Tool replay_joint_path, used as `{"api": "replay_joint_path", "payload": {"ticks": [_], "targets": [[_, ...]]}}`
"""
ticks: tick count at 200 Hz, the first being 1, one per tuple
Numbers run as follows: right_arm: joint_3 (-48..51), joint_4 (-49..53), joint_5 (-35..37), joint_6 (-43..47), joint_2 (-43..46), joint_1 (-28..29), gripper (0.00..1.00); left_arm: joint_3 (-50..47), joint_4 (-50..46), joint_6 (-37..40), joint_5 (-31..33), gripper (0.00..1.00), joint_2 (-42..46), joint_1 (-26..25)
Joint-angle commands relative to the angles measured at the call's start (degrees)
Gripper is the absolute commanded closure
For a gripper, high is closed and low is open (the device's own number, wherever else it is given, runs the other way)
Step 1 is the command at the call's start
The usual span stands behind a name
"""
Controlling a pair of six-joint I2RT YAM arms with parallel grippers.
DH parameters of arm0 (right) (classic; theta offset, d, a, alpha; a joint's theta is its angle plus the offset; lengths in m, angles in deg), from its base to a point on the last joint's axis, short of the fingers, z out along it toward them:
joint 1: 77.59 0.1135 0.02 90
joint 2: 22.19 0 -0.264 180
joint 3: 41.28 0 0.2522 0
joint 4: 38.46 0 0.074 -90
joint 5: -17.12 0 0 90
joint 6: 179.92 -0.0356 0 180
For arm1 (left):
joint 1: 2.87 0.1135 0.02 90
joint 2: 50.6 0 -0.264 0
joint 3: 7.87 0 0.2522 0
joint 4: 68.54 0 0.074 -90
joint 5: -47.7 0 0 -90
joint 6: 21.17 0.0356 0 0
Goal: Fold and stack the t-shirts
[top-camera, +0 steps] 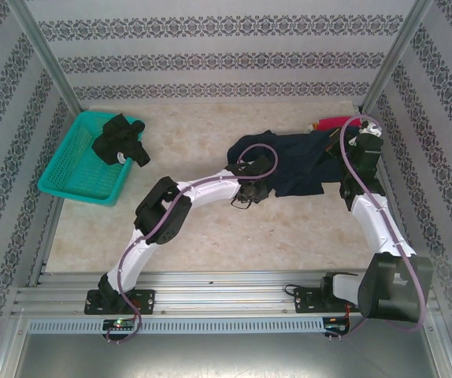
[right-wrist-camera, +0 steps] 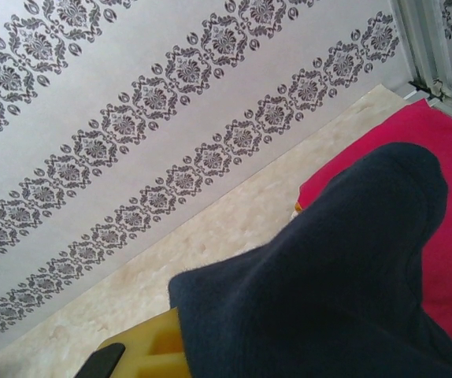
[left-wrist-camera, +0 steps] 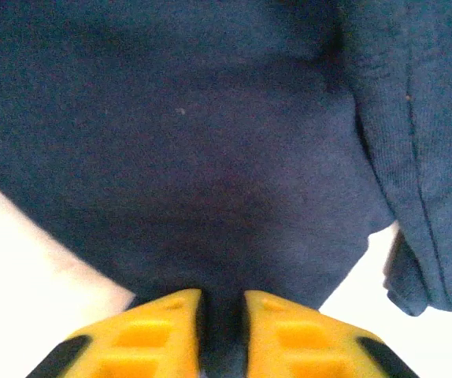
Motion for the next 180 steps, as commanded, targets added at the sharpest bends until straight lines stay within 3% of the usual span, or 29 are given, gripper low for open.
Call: {"api": "replay_joint_path", "payload": {"ticks": [1,8,69,100,133,180], "targets": [[0.49,-1.38,-2.07,-0.65,1.82,-0.95,1.0,0.21,-1.75,0.48,2.39,0.94,0.38,0.7],[0.36,-1.32,-2.59,-0.72,2.01,-1.13,1.0,-0.8,-0.98,0.62,2.94,1.0,1.33,1.28],[-6.91,-0.98,-12.4,-2.8,3.89,-1.5,1.0,-12.99,8.78,5.48,9.32,1.0,17.74,11.83],[-10.81,-0.76,-13.42,-3.17,7.27,-1.61,1.0,-18.51,11.24,8.4,13.05,1.0,28.6,18.56],[-16.92,-1.24,-16.82,-6.32,7.51,-2.11,1.0,-15.21,8.03,12.65,12.22,1.0,34.07,24.9],[-20.07,-2.39,-15.86,-7.95,13.66,-2.16,1.0,-15.74,7.0,14.81,15.26,1.0,45.11,28.86]]}}
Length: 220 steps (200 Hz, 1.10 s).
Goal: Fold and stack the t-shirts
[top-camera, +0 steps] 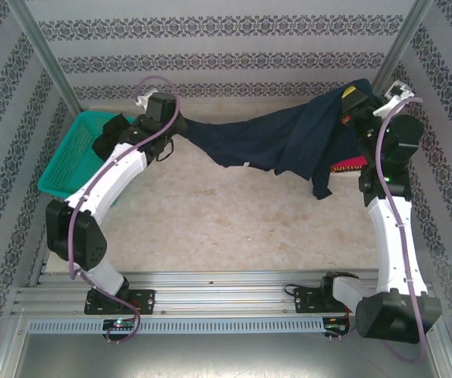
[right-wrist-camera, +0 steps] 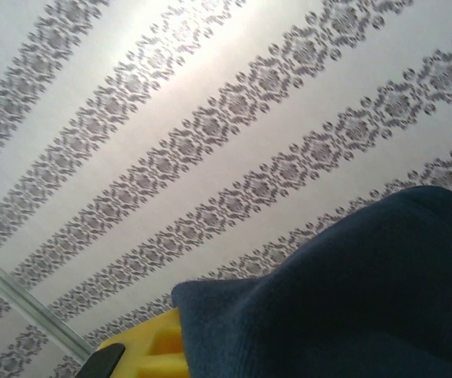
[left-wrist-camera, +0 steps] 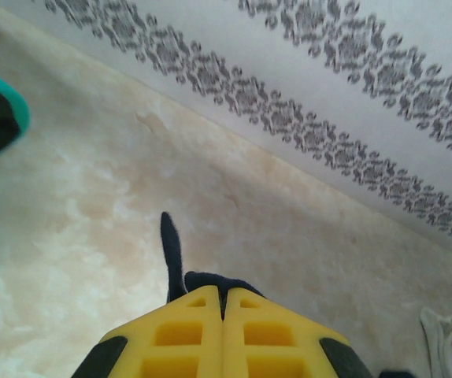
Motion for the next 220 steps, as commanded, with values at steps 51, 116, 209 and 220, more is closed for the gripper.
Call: {"api": "replay_joint_path", "payload": {"ticks": [51,116,209,220], "targets": [[-0.83,-2.56,-1.92,0.53,13.95,-0.45,1.0,-4.68,-2.68,6.43,4.69,1.0,19.0,1.91],[-2.7,-3.1,-7.44,-2.52,6.08,0.94,1.0,-3.7,-1.88,6.9,3.81,1.0,16.38,4.09],[-27.33,-2.93,-12.5,1.33,-18.01,11.88,1.0,9.13,-4.42,9.37,-0.54,1.0,12.13,11.71],[-27.36,-2.85,-11.64,2.53,-17.8,12.07,1.0,8.88,-5.13,9.67,0.18,1.0,13.29,11.87]]}}
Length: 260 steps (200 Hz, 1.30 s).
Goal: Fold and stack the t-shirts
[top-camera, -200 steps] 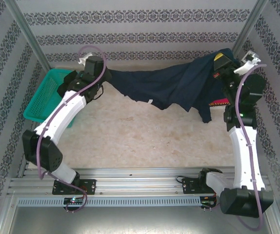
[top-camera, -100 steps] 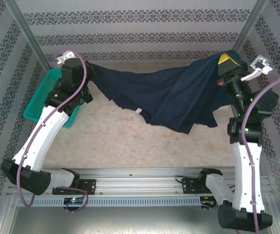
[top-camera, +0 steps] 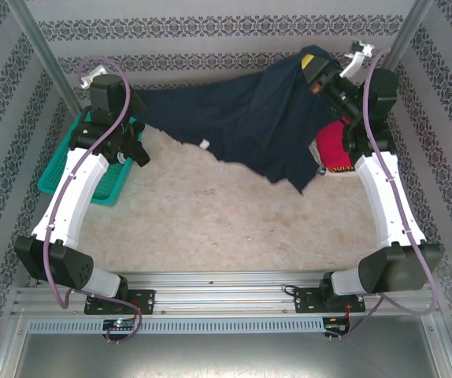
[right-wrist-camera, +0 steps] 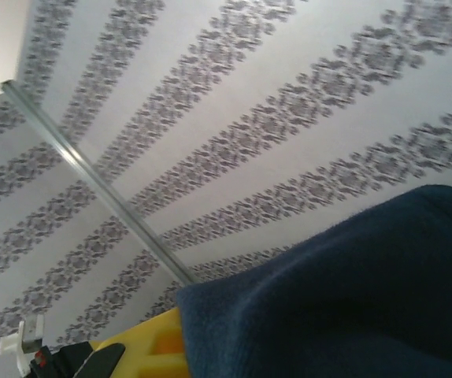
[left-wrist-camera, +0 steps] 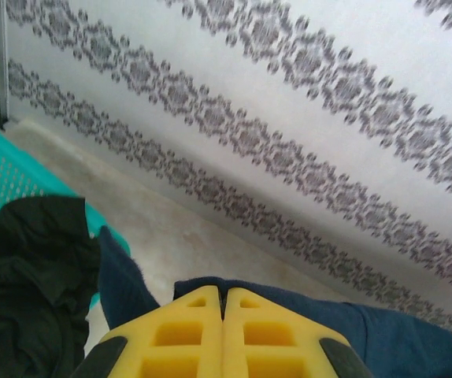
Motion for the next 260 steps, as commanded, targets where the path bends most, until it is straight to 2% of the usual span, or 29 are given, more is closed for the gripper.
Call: {"api": "replay_joint_path", "payload": {"ticks": [1,25,56,77,98,122,161,196,220,228,238,250,260], "targets": [[-4.31,-4.37,-0.62,3.73,1.62,0.77,1.0,2.6,-1.41,2.59,1.34,1.0,3.82,0.79],[2.16,-2.57,1.84,6.32,3.8,-0.16,1.0,-2.67,-3.13,1.37,2.27,1.0,7.86,0.89],[18.73,-1.78,-0.6,-0.65,7.36,-4.2,1.0,-15.56,-5.01,-2.27,-0.11,1.0,14.31,0.93],[30.58,2.01,1.3,-1.6,10.07,-5.01,1.0,-25.57,-6.55,-6.05,-5.49,1.0,17.24,0.82],[37.01,3.36,1.27,-1.93,7.91,-5.12,1.0,-34.68,-6.04,-9.69,-12.1,1.0,16.95,0.67],[37.72,3.94,3.81,-0.09,1.61,-5.14,0.99,-41.31,-2.61,-11.59,-15.85,1.0,14.24,-0.57],[35.14,3.59,7.14,1.16,-8.42,-5.99,0.97,-43.61,-3.53,-11.19,-15.28,1.0,13.37,-1.4],[26.74,3.18,5.97,4.18,-17.74,-6.26,0.92,-45.66,-5.25,-10.32,-13.39,1.0,13.45,-1.37],[19.52,5.99,5.18,5.67,-21.54,-6.43,0.85,-46.19,-6.48,-9.81,-14.57,1.0,12.84,-1.34],[19.18,6.35,5.69,5.28,-21.2,-6.48,0.8,-46.23,-7.28,-9.76,-14.73,0.98,13.25,-1.4],[21.6,4.75,7.86,3.55,-19.13,-6.52,0.8,-46.17,-8.78,-9.68,-13.78,0.93,14.43,-1.39],[26.49,2.57,10.81,1.65,-15.25,-6.51,0.78,-45.85,-10.54,-9.37,-11.45,0.8,16.6,-1.37],[30.67,2.15,13.18,1.08,-11.17,-6.54,0.75,-45.09,-11.82,-8.9,-9.27,0.72,18.35,-1.34]]}}
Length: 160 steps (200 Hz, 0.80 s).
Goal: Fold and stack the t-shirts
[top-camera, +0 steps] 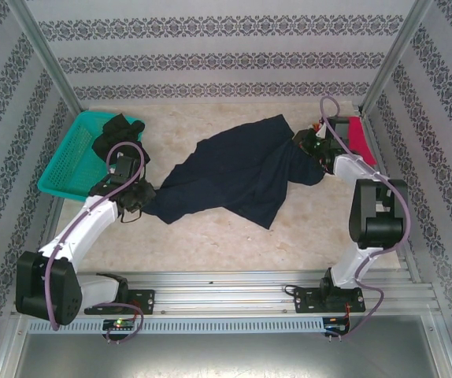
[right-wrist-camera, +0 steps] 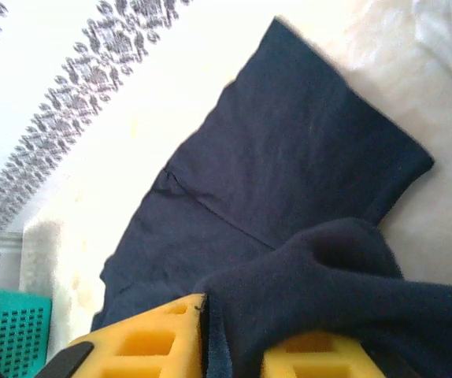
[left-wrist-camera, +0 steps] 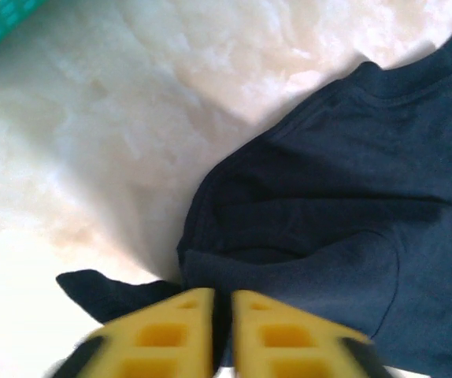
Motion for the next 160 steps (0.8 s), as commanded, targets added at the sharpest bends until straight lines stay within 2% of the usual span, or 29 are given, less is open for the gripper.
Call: {"api": "replay_joint_path", "payload": {"ticks": [1,16,25,42,50,64,79,104,123,149,160], "targets": [[7.27,-2.21,5.95,-1.72,8.34,-0.61,0.75,0.79,-5.29,0.83,4.95,0.71,4.81,-0.32],[13.64,-2.59,10.03,-1.64,14.95,-0.47,0.75,3.4,-5.83,3.3,5.33,0.61,5.77,-0.35],[16.42,-1.58,11.83,-0.88,18.51,-0.75,0.69,5.98,-5.88,6.46,3.61,0.56,4.92,-0.48],[19.24,1.82,14.18,2.38,24.4,-1.27,0.41,12.39,-6.22,12.8,4.95,0.44,1.26,-2.91],[19.71,4.11,14.94,3.71,26.61,-1.35,0.34,15.04,-5.08,16.17,5.95,0.37,-1.12,-4.83],[21.04,5.86,15.89,4.49,30.09,-0.79,0.3,20.21,-4.11,18.96,7.46,0.26,-7.22,-7.89],[22.74,5.63,16.6,4.73,32.73,1.09,0.3,25.56,-2.2,20.44,6.67,0.22,-15.36,-10.7],[23.41,5.5,18.16,6.59,34.11,8.04,0.3,38.31,-1.63,21.55,3.64,0.23,-31.37,-13.86],[23.33,5.0,19.32,7.58,33.12,13.68,0.29,49.13,-3.7,21.24,0.87,0.33,-43.7,-14.37],[24.57,2.27,20.75,4.52,30.56,19.23,0.29,61.29,-3.6,22.57,-4.04,0.49,-56.58,-14.35],[24.59,1.82,21.06,3.13,28.81,21.3,0.3,68.58,-7.09,23.6,-5.42,0.54,-63.3,-14.26]]}}
